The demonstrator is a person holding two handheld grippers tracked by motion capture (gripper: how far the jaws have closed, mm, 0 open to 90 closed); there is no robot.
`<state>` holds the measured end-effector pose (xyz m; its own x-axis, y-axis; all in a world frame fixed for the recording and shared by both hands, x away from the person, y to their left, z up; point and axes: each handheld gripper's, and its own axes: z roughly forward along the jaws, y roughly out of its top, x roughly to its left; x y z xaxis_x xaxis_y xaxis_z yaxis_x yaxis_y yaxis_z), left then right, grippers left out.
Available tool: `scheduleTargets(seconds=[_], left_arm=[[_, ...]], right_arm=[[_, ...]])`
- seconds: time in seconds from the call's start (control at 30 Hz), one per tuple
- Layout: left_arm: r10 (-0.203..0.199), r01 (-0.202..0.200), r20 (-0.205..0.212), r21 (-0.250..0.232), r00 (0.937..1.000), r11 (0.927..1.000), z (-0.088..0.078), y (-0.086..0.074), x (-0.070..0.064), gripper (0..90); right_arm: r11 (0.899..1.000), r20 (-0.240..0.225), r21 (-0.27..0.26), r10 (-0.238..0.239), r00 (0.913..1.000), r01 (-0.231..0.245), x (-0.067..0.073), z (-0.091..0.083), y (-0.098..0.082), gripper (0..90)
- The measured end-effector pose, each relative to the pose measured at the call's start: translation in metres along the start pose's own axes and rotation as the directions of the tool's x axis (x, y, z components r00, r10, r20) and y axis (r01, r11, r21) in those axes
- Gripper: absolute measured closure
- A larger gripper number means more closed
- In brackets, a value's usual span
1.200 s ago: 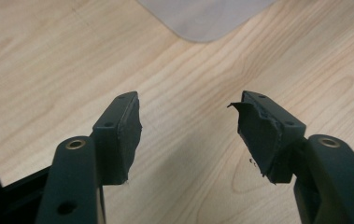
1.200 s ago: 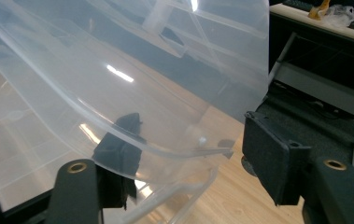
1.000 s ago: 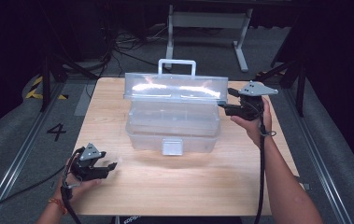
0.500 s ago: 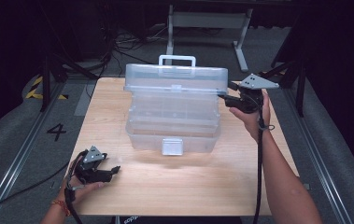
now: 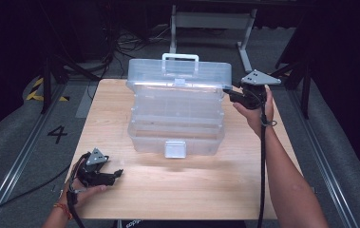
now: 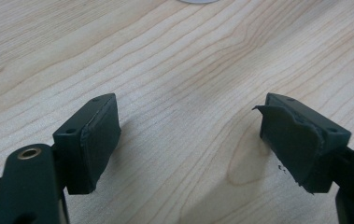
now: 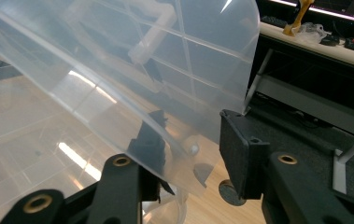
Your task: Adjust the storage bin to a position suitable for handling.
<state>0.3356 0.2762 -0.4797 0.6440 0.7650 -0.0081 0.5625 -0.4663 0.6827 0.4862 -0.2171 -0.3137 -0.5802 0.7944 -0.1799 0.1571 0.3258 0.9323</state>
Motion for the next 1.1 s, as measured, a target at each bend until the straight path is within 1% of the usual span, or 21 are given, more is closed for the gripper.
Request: scheduleTargets(seconds=[0.07,0.17,0.2,0.27,0.33,0.4,0.5,0.53,0.73,0.77,0.83,0.87,0.97,1.0,1.1], left_arm=[[-0.01,0.01,0.003,0.009,0.9999,0.9999,-0.001,0.001,-0.001,22.2],[-0.007,0.007,0.002,0.003,1.0,1.0,0.0,0.002,-0.002,23.9],[0.011,-0.011,0.0,0.005,0.9999,0.9999,0.0,0.002,-0.002,24.7],[0.009,-0.009,0.006,0.001,0.9999,1.0,0.001,0.003,-0.003,24.8],[0.019,-0.019,0.001,-0.003,0.9998,0.9998,0.002,0.003,-0.003,24.5],[0.007,-0.007,0.007,-0.006,0.9999,1.0,0.002,0.002,-0.004,24.6],[0.012,-0.012,0.007,-0.003,0.9999,0.9999,0.001,0.002,-0.003,24.4],[0.023,-0.023,0.005,-0.002,0.9997,0.9997,0.001,0.002,-0.003,24.4],[0.02,-0.02,0.004,-0.004,0.9998,0.9998,0.001,0.002,-0.003,24.5],[0.009,-0.009,0.005,-0.005,0.9999,0.9999,0.002,0.002,-0.004,24.5],[0.005,-0.005,0.01,-0.002,0.9999,1.0,0.002,0.002,-0.004,24.5],[0.011,-0.011,0.008,-0.005,0.9999,0.9999,0.002,0.002,-0.004,24.6],[0.01,-0.01,0.01,-0.006,0.9999,0.9999,0.002,0.002,-0.004,24.5],[0.023,-0.023,0.009,-0.005,0.9997,0.9997,0.002,0.002,-0.003,24.6],[0.016,-0.016,0.01,-0.006,0.9998,0.9999,0.002,0.002,-0.003,24.6]], right_arm=[[1.0,0.004,0.0,-0.002,1.0,0.002,-0.001,0.0,0.0,64.7],[1.0,0.007,-0.004,-0.007,0.9999,0.008,-0.002,0.001,0.0,65.5],[1.0,0.009,-0.002,-0.007,0.9999,0.007,-0.002,0.002,0.0,65.6],[1.0,0.007,-0.004,0.003,1.0,-0.003,-0.004,0.003,0.001,65.8],[1.0,-0.002,-0.012,0.021,0.9998,-0.021,-0.007,0.005,0.001,65.5],[0.999,-0.006,-0.009,0.036,0.9993,-0.036,-0.009,0.007,0.001,65.4],[1.0,0.006,0.011,0.025,0.9997,-0.025,-0.009,0.011,0.002,65.4],[1.0,0.009,0.014,0.021,0.9997,-0.021,-0.009,0.012,0.002,65.3],[0.999,0.011,0.01,0.034,0.9994,-0.034,-0.011,0.015,0.003,65.3],[0.999,0.012,0.01,0.031,0.9994,-0.031,-0.011,0.016,0.003,65.3],[0.999,0.011,0.01,0.034,0.9994,-0.034,-0.012,0.016,0.003,65.3],[0.999,0.009,0.011,0.036,0.9993,-0.036,-0.012,0.017,0.004,65.2],[0.999,0.013,0.023,0.023,0.9996,-0.024,-0.014,0.018,0.007,65.1],[0.999,0.016,0.026,0.023,0.9996,-0.024,-0.014,0.019,0.008,65.1],[0.999,0.017,0.03,0.033,0.9993,-0.034,-0.015,0.021,0.01,65.4]])
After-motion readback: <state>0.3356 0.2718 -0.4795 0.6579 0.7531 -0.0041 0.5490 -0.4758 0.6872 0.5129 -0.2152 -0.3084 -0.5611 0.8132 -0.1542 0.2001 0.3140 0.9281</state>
